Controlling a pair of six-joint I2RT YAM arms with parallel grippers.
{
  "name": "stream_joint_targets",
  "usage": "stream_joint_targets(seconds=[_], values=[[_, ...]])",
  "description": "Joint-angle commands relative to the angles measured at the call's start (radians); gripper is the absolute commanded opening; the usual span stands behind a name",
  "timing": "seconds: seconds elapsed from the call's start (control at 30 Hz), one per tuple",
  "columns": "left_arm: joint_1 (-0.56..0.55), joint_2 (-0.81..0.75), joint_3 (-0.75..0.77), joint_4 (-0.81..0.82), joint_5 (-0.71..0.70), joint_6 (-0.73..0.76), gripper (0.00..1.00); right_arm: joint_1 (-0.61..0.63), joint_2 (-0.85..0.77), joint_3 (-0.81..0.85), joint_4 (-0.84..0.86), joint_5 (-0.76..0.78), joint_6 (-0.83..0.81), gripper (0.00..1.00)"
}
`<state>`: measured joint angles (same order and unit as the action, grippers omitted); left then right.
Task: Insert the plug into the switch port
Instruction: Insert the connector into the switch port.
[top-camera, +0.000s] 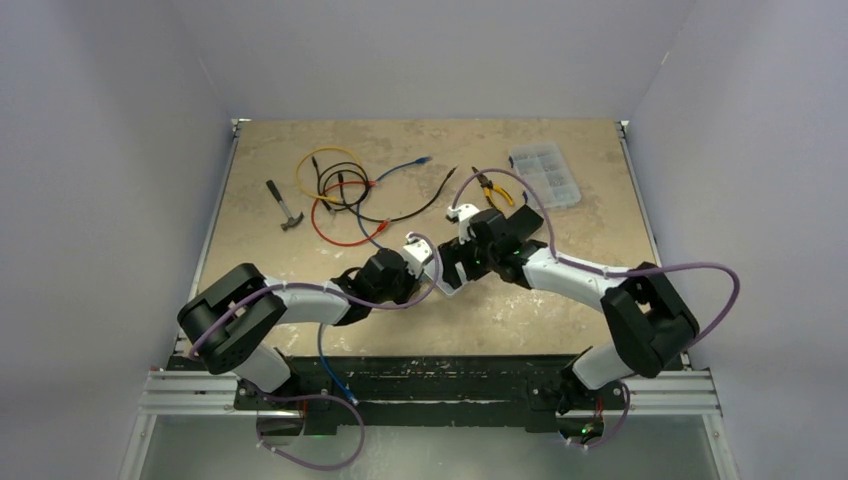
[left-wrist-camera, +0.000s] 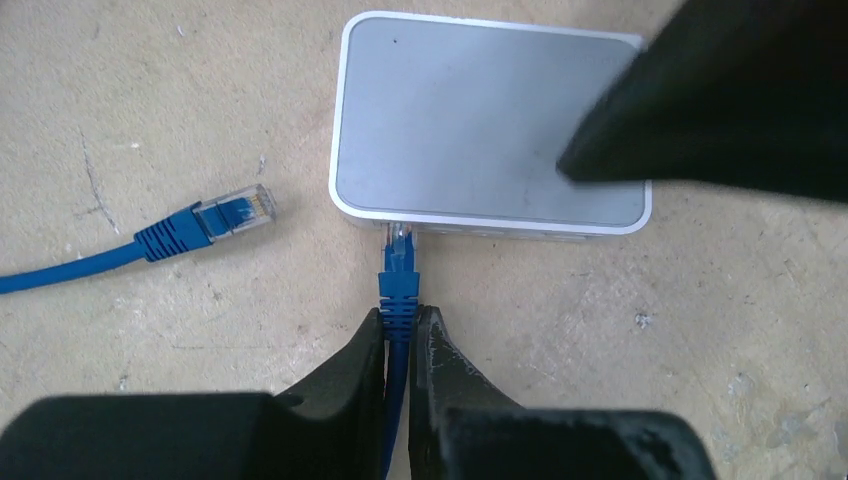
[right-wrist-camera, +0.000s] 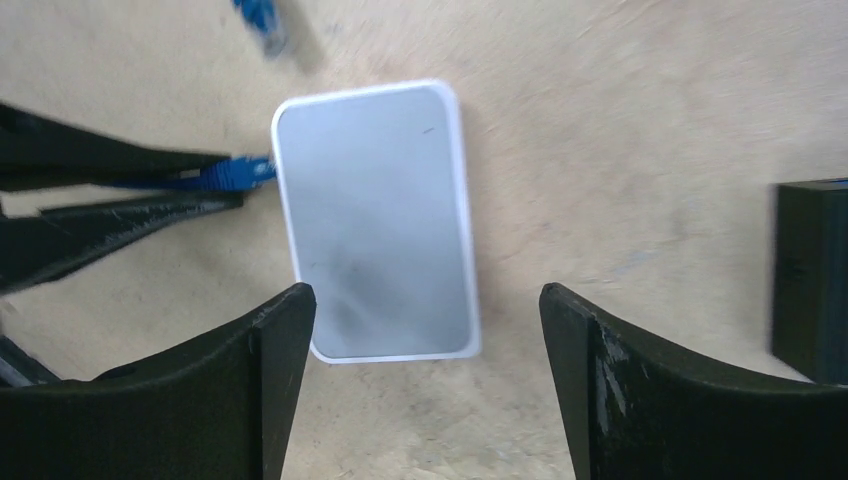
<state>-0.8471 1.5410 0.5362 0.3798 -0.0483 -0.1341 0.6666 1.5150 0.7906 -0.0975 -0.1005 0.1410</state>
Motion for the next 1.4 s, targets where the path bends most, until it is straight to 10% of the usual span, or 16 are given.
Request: stream_joint_targets(seconds=[0.0,0.53,1.37], values=[[-0.005,0.018,0.012,-0.017,0.007,0.024,0.0,-0.06,-0.083,0.038,0.05,-0.021,0.047,0.85],[-0.012,0.045,0.034,-0.028,0.017,0.033,0.0,-0.063,0.18,0.151,0.114,0.094,-0.03,0.03],[-0.024,0.024,0.054,0.045,0.204,0.196,0.0,0.044,0.252,0.158,0.05,-0.307,-0.213,0.0]])
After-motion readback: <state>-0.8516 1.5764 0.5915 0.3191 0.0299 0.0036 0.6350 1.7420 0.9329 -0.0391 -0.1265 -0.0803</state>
